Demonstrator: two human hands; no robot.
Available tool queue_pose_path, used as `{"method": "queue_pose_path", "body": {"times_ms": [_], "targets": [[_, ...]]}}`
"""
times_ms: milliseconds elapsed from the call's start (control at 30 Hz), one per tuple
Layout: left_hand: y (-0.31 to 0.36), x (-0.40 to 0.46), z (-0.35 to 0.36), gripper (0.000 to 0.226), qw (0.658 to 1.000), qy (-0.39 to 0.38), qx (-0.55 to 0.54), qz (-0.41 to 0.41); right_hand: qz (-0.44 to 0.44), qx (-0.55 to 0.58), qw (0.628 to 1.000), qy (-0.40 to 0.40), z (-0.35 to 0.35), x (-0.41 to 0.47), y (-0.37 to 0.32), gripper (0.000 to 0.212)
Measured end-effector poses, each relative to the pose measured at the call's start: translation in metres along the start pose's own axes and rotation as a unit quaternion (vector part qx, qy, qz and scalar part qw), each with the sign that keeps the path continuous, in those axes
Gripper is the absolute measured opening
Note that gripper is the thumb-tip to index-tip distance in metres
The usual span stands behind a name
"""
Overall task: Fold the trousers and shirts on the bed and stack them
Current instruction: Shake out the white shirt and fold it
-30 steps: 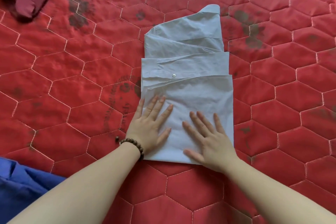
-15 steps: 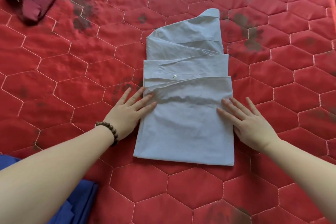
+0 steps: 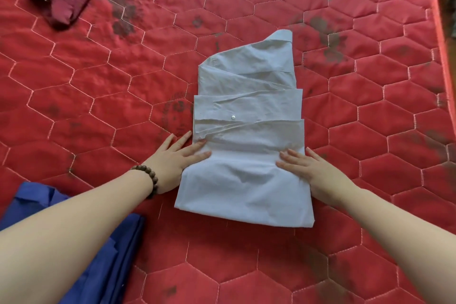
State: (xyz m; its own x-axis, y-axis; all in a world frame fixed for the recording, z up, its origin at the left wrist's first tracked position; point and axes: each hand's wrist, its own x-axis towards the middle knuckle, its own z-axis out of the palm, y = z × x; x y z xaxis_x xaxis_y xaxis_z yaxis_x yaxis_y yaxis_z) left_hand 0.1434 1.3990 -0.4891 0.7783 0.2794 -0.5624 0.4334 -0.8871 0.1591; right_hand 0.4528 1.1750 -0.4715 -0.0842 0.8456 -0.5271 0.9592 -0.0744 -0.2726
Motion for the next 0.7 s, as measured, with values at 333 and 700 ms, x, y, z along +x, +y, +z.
{"method": "queue_pose_path", "body": {"times_ms": [333, 700], "targets": [[-0.007, -0.004, -0.061, 0.035, 0.951, -0.039, -0.294, -0.087, 0.187, 0.430, 0.881, -0.063, -0.074, 0.004, -0.008, 0.028], [-0.005, 0.056, -0.054, 0.033, 0.747, 0.233, -0.559, -0.274, 0.341, 0.478, 0.780, 0.215, -0.053, 0.071, 0.001, 0.046]]}}
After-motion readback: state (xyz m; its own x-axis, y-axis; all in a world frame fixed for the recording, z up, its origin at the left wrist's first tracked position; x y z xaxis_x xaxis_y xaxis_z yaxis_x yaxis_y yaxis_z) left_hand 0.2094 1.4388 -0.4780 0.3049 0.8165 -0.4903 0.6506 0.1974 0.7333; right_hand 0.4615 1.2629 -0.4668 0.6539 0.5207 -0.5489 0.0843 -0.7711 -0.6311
